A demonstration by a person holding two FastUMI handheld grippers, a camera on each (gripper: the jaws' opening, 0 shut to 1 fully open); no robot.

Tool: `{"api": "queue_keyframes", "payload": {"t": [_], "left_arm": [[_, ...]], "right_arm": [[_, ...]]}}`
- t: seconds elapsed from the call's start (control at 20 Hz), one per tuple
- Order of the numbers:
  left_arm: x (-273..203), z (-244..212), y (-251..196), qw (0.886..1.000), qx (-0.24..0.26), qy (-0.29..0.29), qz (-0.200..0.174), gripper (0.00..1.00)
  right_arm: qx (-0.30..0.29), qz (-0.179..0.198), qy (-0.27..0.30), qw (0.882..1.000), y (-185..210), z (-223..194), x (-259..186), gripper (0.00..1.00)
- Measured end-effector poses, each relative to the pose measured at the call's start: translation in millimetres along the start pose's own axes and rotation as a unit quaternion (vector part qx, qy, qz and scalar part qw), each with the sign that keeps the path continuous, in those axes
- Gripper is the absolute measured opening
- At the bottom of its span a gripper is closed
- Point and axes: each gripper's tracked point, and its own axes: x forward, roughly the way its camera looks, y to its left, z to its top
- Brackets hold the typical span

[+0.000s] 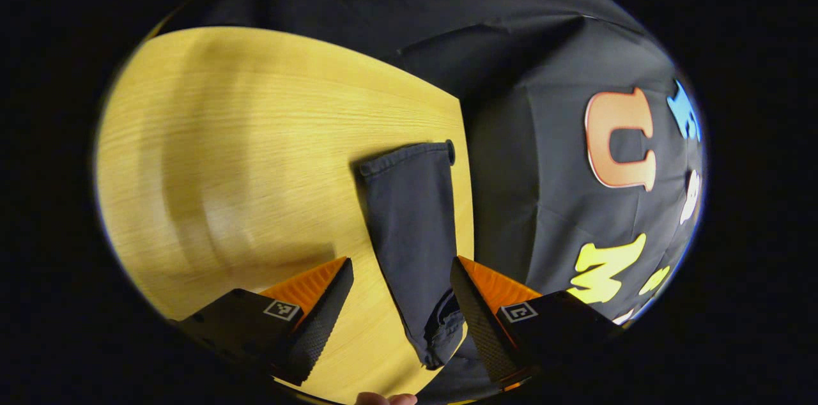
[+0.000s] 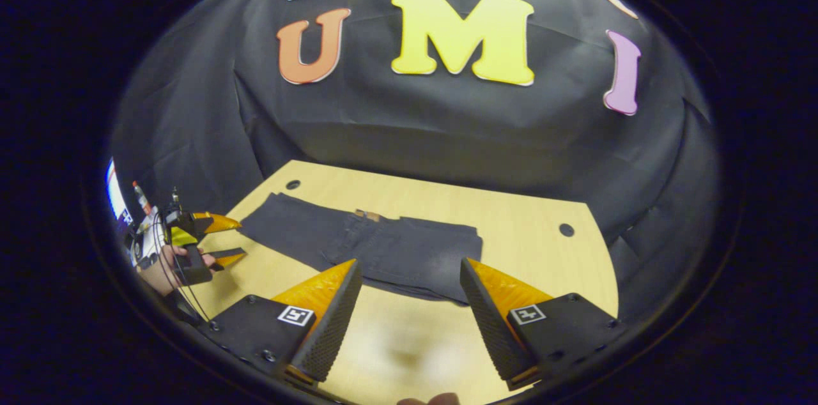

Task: Grasp the waist and the cuffs of the jeans and fold them to make the two legs overlap; first hold the waist and fold one-third of the jeans toward the cuffs, then hold the cuffs and fold the remaining one-third in the same direction to finish folding.

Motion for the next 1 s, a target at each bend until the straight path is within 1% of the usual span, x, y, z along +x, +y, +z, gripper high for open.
{"api": "queue_keyframes", "payload": {"t": [0.05,0.15,0.25,0.3,0.35,0.4,0.45,0.6,0.7,0.75,0.8,0.85,0.9,0.95,1.0], "left_arm": [[6,4,7,1.000,-0.006,-0.002,0.005,0.98],[17,12,4,0.999,-0.029,-0.012,-0.006,0.98],[27,17,-1,0.998,-0.048,-0.026,-0.010,0.98],[31,19,-4,0.998,-0.050,-0.031,-0.010,0.98],[37,19,-6,0.998,-0.048,-0.034,-0.008,0.97],[41,19,-7,0.999,-0.042,-0.033,-0.007,1.00],[44,20,-9,0.999,-0.033,-0.033,-0.008,0.98],[56,22,-22,0.999,-0.017,-0.034,-0.030,0.98],[64,25,-31,0.998,-0.022,-0.038,-0.051,0.98],[68,29,-26,0.998,-0.024,-0.043,-0.047,0.97],[66,32,-25,0.997,-0.027,-0.049,-0.048,1.00],[74,29,-18,0.998,-0.023,-0.049,-0.039,0.95],[75,27,-16,0.998,-0.021,-0.049,-0.038,0.67],[78,30,-15,0.998,-0.019,-0.050,-0.035,0.67],[79,28,-10,0.998,-0.014,-0.049,-0.024,0.54]], "right_arm": [[0.008,-0.006,-0.002,1.000,-8,1,-4,0.95],[0.021,-0.018,-0.002,1.000,-22,-1,-8,0.95],[0.038,-0.019,0.000,0.999,-28,-4,-10,0.95],[0.047,-0.017,0.002,0.999,-28,-4,-12,0.93],[0.053,-0.015,0.002,0.998,-28,-4,-12,0.95],[0.056,-0.014,0.000,0.998,-27,-3,-11,0.93],[0.055,-0.013,-0.002,0.998,-27,-3,-11,0.95],[0.047,-0.017,0.001,0.999,-30,-8,-14,0.95],[0.054,-0.021,0.007,0.998,-33,-16,-18,0.95],[0.060,-0.024,0.011,0.998,-35,-20,-19,0.95],[0.065,-0.027,0.013,0.997,-37,-23,-21,0.95],[0.069,-0.029,0.016,0.997,-39,-27,-23,0.95],[0.071,-0.033,0.016,0.997,-42,-31,-28,0.95],[0.073,-0.036,0.016,0.997,-46,-34,-34,0.95],[0.077,-0.039,0.015,0.996,-48,-36,-36,0.95]]}}
